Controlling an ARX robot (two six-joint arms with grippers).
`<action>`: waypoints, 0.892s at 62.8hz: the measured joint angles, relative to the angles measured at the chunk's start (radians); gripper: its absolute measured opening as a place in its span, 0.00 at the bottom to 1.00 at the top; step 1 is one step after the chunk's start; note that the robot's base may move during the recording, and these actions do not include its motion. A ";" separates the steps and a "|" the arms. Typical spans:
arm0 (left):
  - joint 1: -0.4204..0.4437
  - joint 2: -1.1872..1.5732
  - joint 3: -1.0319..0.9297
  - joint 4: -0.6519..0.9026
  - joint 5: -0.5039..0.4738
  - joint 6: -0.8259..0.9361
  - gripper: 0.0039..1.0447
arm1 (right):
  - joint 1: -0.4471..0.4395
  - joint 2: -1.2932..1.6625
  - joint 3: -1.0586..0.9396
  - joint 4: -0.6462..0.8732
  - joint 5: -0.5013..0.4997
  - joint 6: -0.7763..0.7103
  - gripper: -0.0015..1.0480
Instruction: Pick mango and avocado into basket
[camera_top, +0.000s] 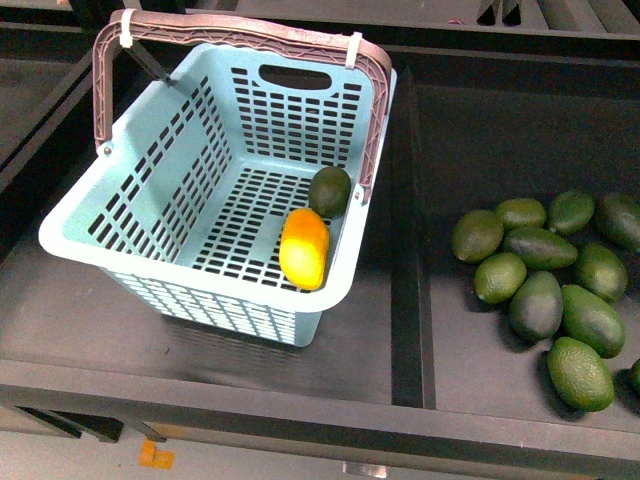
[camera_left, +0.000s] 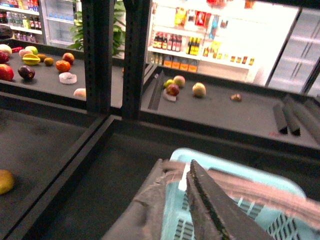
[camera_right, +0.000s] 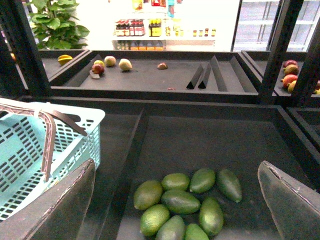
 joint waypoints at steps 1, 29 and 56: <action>0.004 -0.014 -0.016 0.000 0.006 0.010 0.02 | 0.000 0.000 0.000 0.000 0.000 0.000 0.92; 0.134 -0.445 -0.269 -0.172 0.141 0.041 0.02 | 0.000 0.000 0.000 0.000 0.000 0.000 0.92; 0.151 -1.067 -0.353 -0.685 0.147 0.043 0.02 | 0.000 0.000 0.000 0.000 0.000 0.000 0.92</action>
